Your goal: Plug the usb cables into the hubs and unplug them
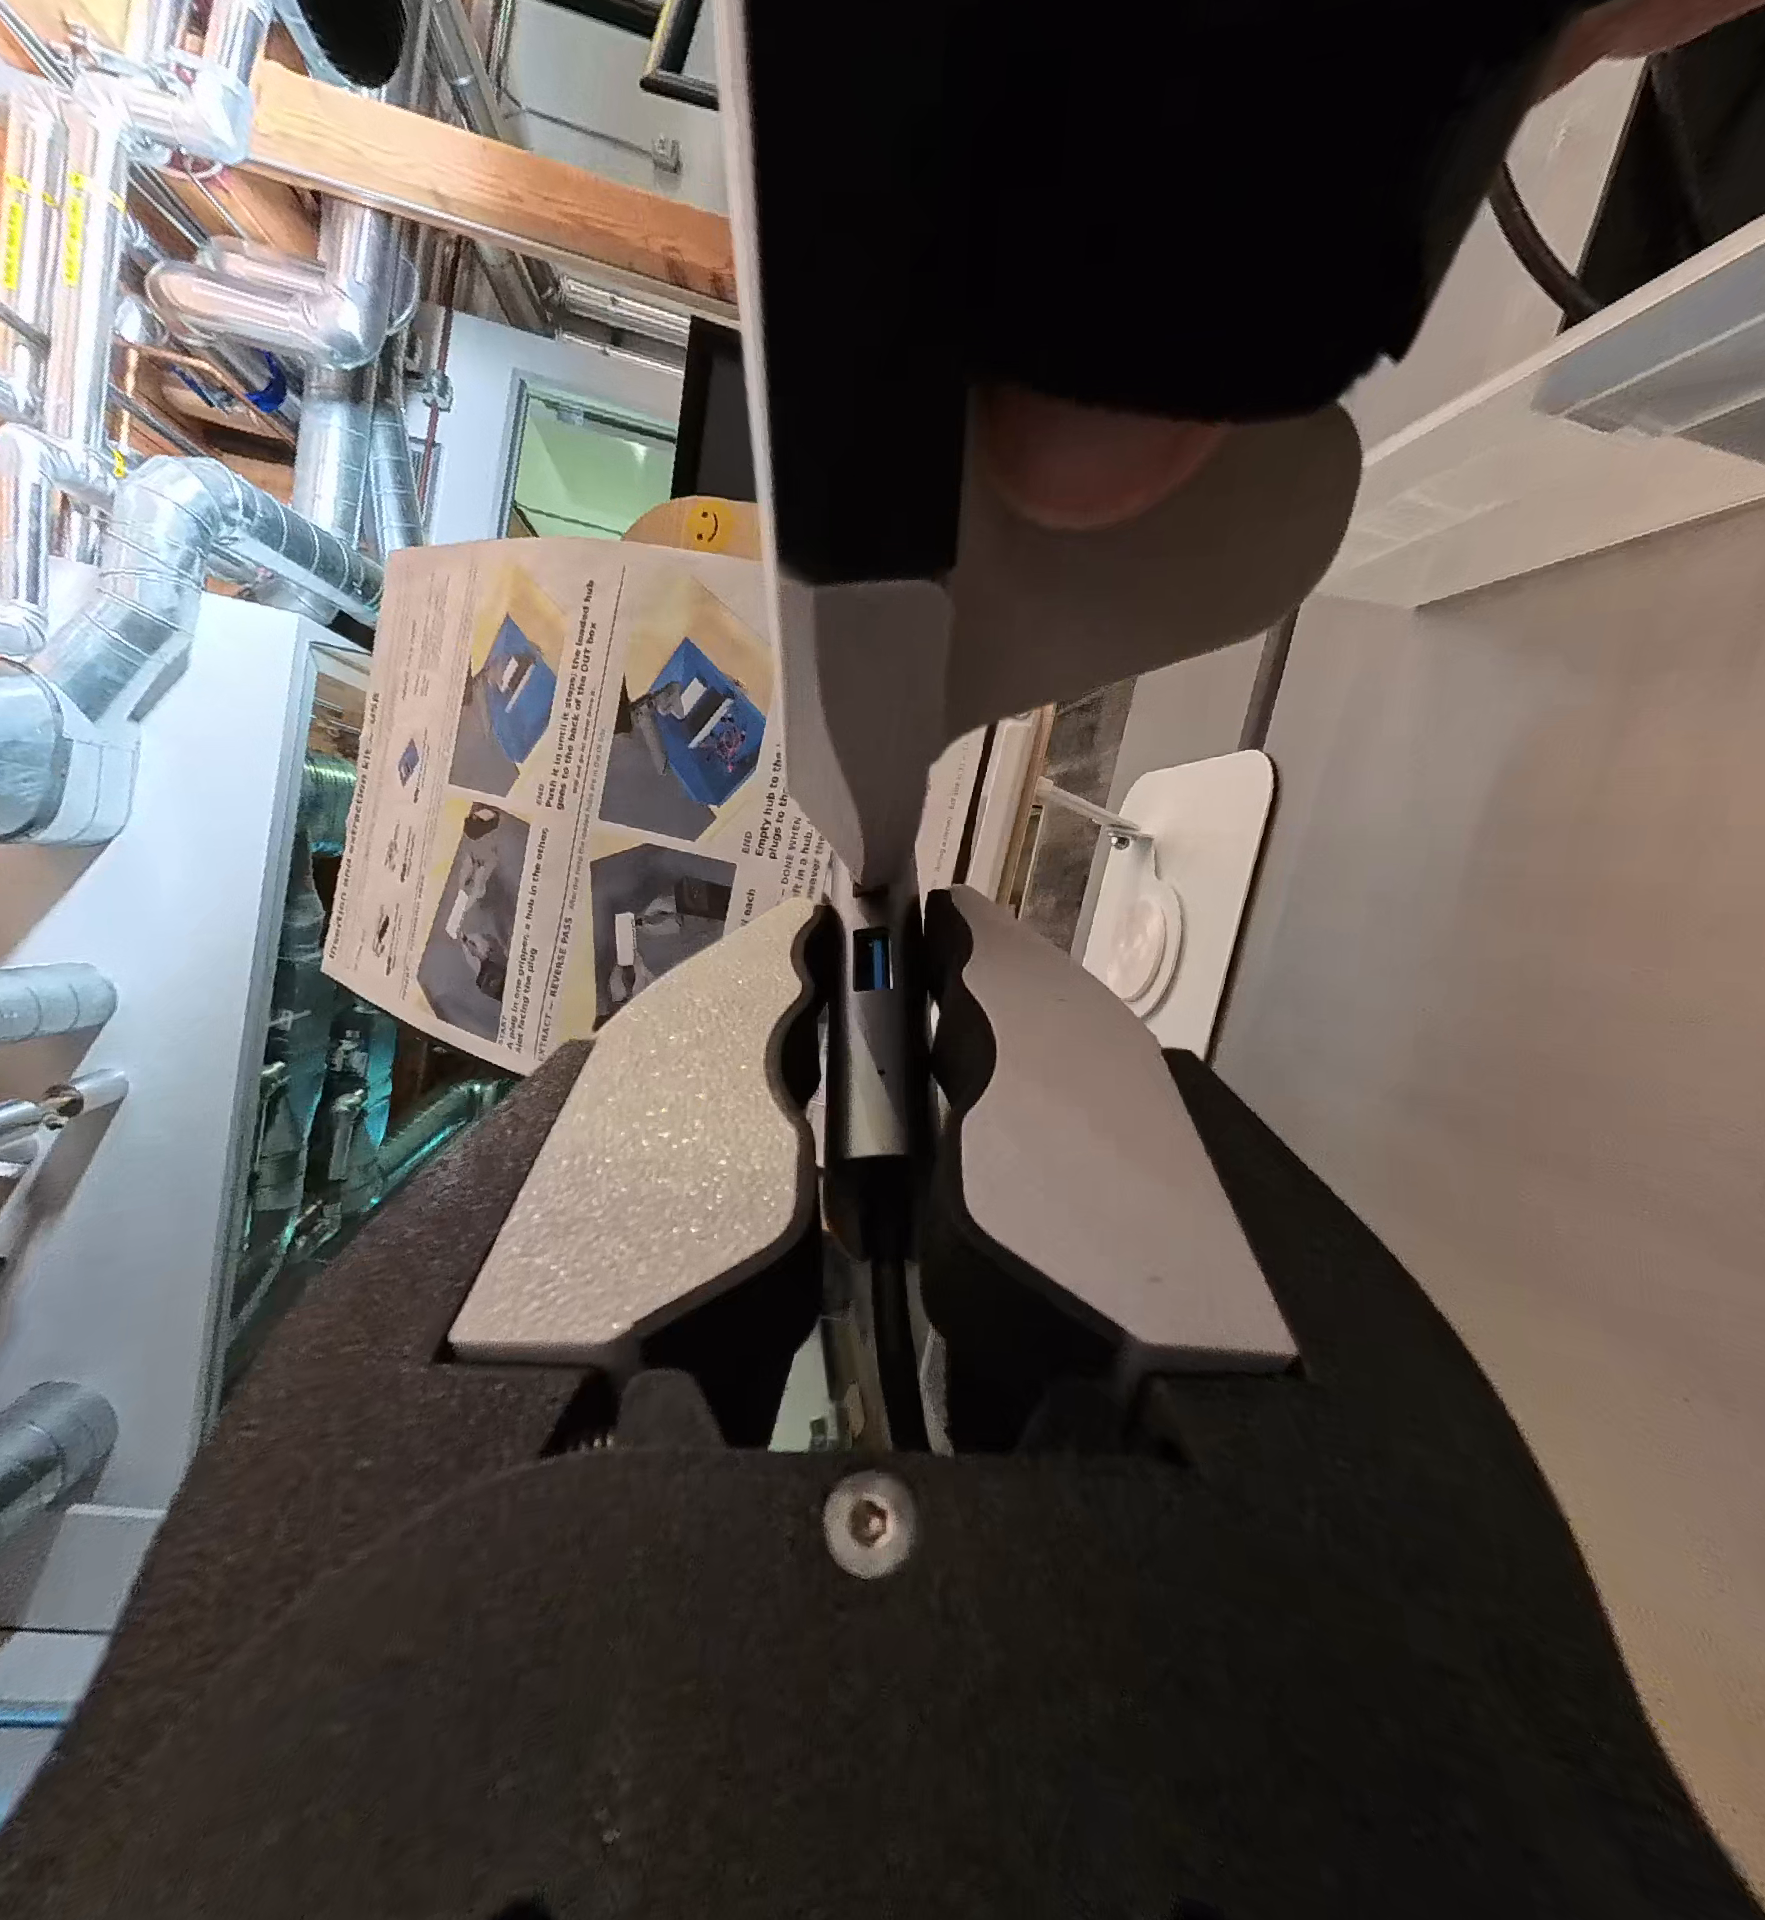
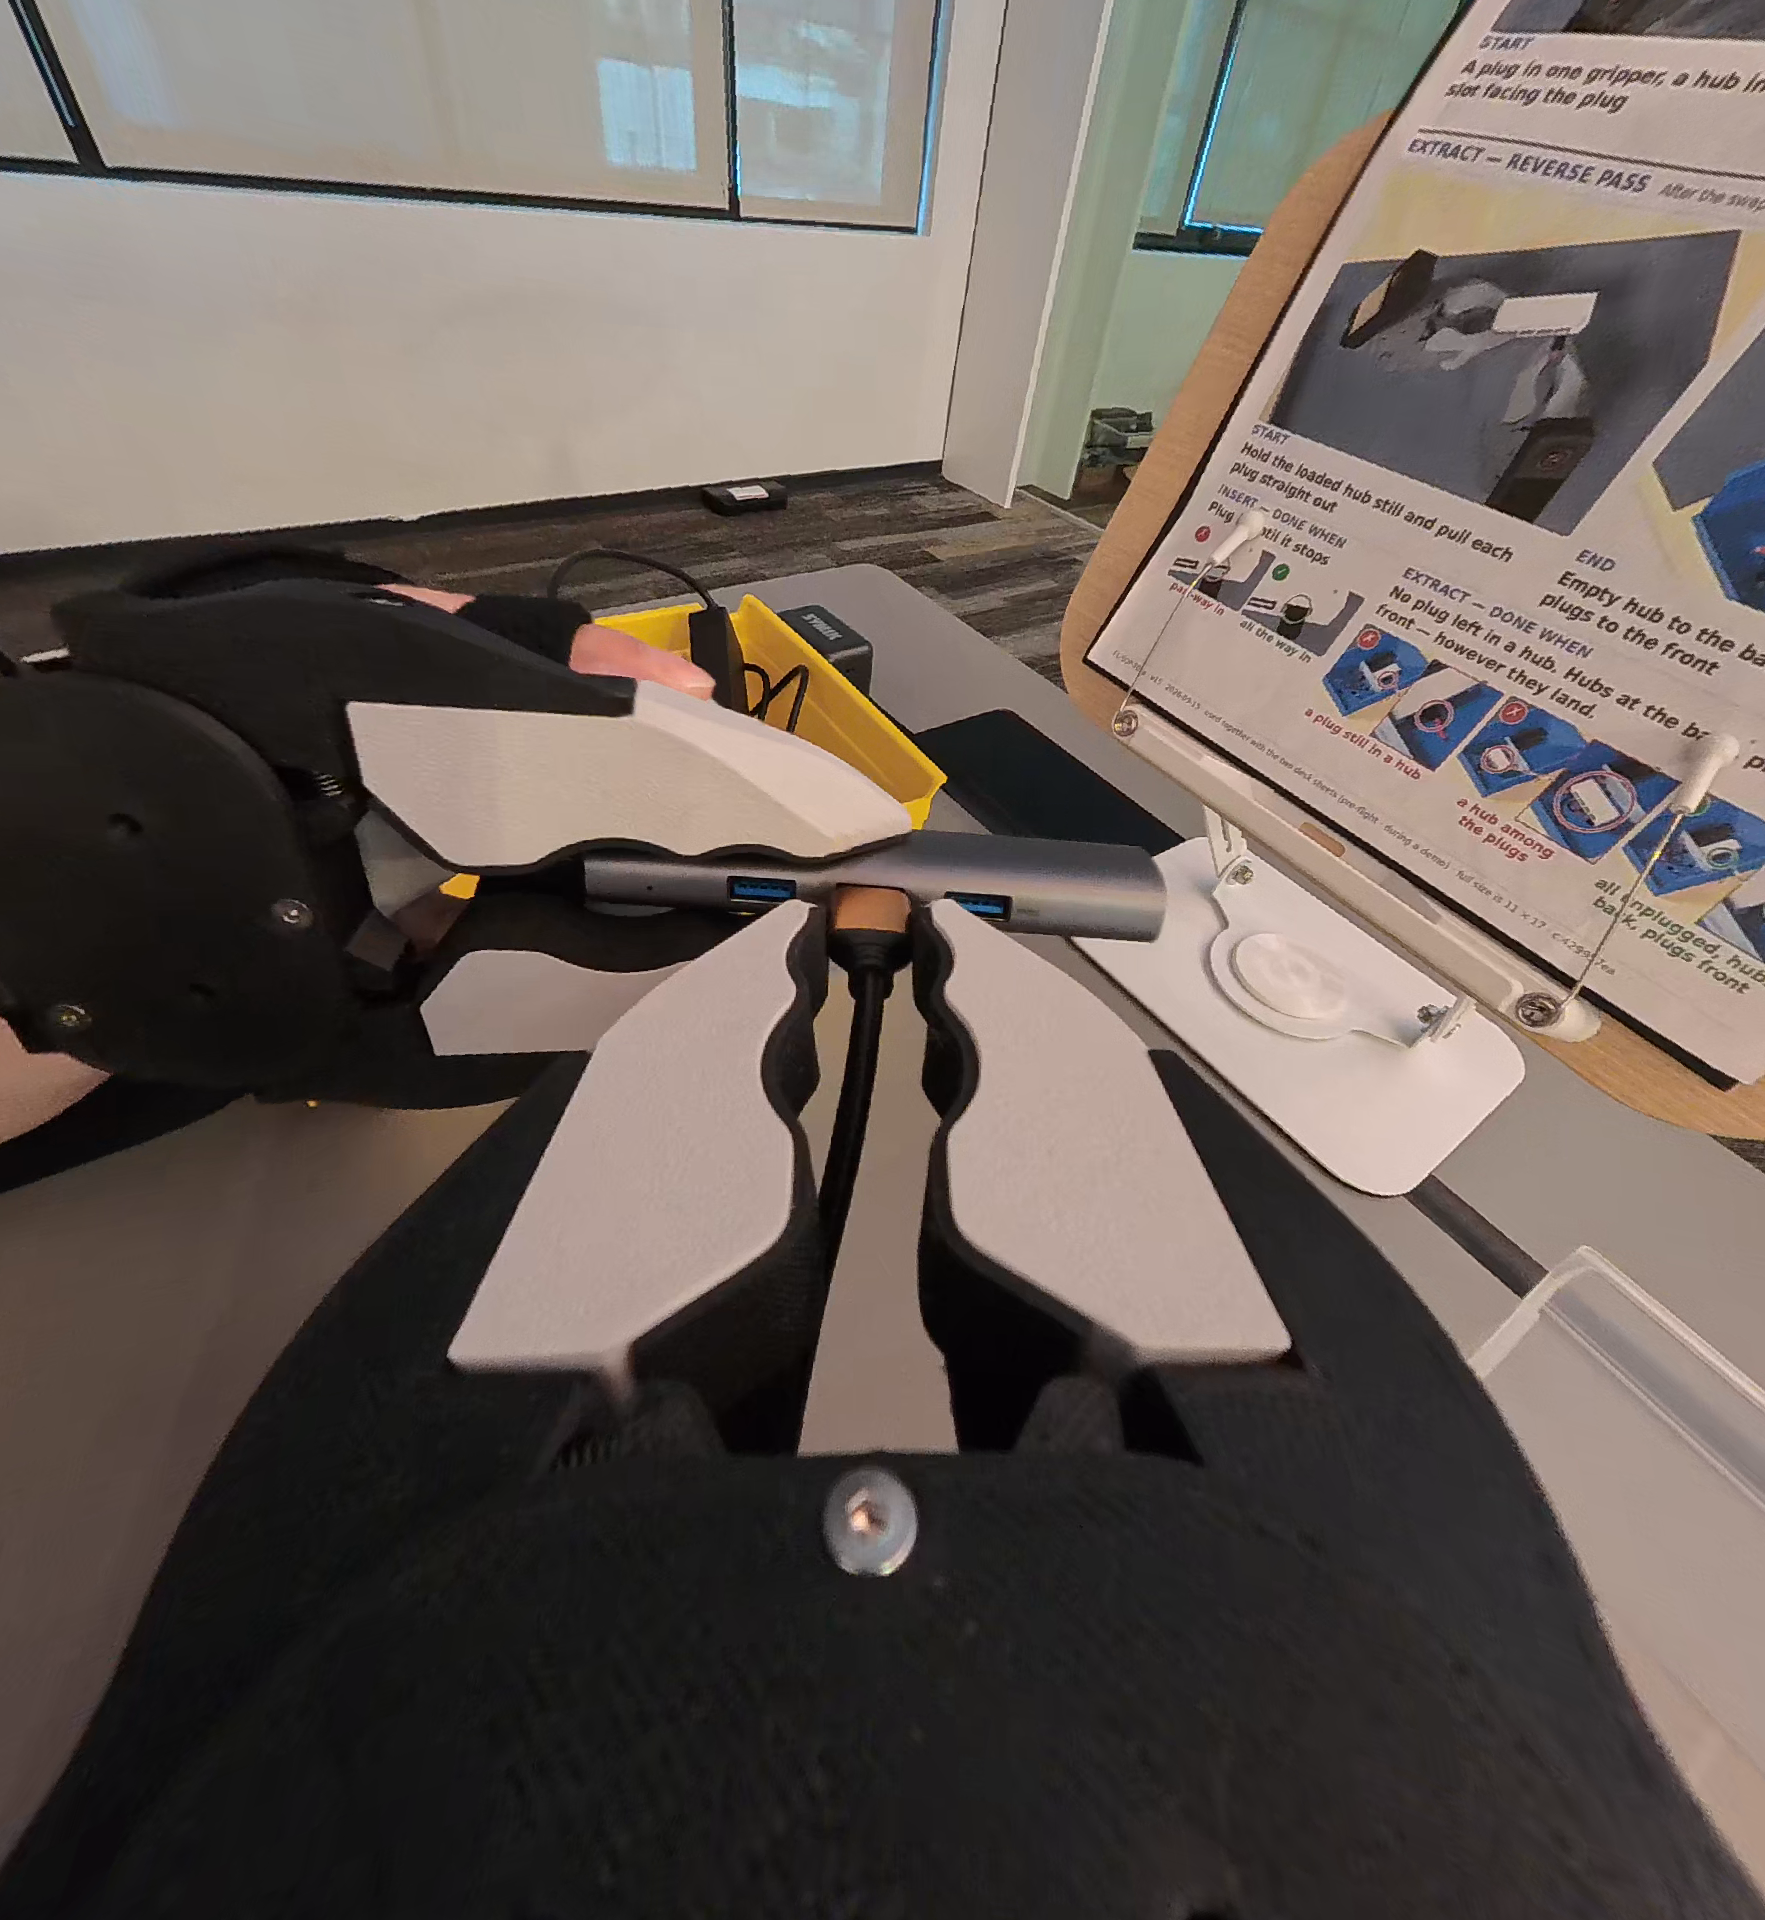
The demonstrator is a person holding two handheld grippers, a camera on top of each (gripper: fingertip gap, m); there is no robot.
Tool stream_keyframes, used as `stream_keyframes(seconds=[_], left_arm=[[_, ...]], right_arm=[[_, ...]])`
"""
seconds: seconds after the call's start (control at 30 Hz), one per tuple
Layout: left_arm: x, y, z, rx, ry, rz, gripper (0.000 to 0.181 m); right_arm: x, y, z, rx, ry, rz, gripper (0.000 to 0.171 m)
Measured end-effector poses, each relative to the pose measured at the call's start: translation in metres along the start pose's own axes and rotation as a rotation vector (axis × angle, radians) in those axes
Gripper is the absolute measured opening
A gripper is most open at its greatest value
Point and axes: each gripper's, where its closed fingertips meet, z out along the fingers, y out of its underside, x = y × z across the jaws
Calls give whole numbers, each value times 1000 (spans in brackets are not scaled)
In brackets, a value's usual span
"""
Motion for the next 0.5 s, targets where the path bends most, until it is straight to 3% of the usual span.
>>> stream_keyframes(seconds=[0.5], left_arm=[[-2,-3,-2,6,17,-37,17]], right_arm=[[-3,-2,-5,-39,42,-51,17]])
